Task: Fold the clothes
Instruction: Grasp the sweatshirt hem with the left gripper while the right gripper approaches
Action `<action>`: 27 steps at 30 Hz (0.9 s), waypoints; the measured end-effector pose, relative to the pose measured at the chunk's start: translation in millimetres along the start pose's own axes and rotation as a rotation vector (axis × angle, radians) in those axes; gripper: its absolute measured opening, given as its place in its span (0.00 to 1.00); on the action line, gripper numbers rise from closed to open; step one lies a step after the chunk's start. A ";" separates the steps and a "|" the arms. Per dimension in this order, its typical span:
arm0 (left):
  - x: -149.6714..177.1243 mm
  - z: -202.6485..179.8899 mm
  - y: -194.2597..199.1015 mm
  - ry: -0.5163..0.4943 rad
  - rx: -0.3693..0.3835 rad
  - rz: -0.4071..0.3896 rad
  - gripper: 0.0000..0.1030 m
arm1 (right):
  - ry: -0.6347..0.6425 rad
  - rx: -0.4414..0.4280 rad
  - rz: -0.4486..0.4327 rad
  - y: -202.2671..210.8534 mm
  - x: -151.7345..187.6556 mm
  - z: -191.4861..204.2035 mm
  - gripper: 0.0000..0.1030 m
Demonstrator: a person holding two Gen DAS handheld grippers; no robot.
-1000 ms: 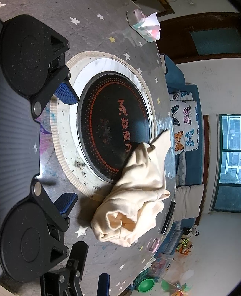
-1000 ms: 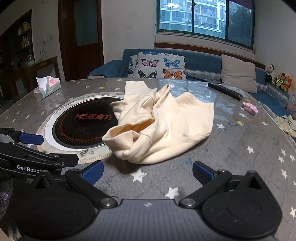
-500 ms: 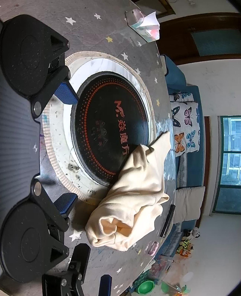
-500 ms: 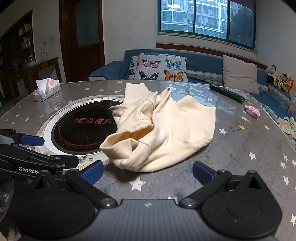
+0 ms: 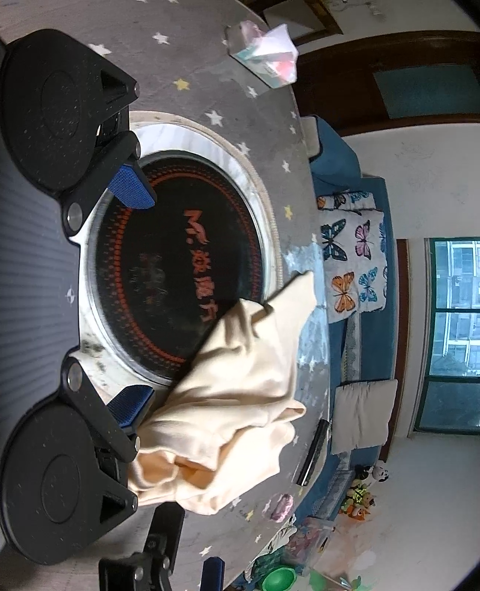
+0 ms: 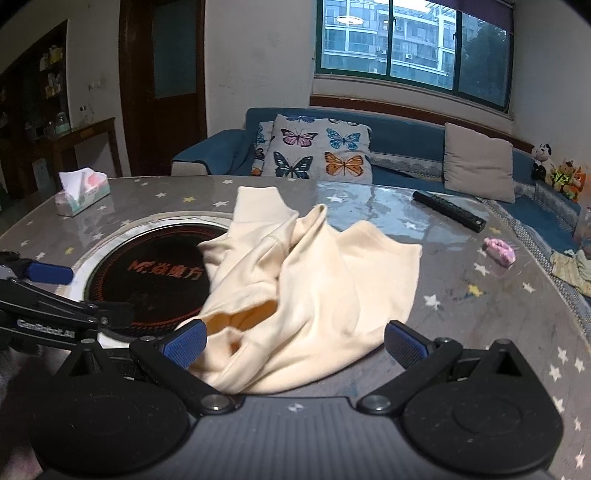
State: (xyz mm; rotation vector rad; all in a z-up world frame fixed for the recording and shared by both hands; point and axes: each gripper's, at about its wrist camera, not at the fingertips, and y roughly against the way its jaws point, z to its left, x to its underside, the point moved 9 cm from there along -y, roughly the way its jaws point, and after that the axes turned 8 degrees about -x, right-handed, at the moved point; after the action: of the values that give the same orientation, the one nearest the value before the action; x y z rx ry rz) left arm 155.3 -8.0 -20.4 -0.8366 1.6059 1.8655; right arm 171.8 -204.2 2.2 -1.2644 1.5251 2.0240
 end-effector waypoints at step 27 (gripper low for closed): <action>-78.9 -108.7 -81.9 -0.092 0.269 0.066 0.15 | -0.016 0.068 0.052 -48.8 -25.5 -69.5 1.00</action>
State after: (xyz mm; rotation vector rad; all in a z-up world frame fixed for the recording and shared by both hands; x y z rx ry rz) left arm 280.3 -103.4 -26.0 -0.5805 1.7934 1.6562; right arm 251.6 -240.5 -10.8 -1.1916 1.6218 1.9907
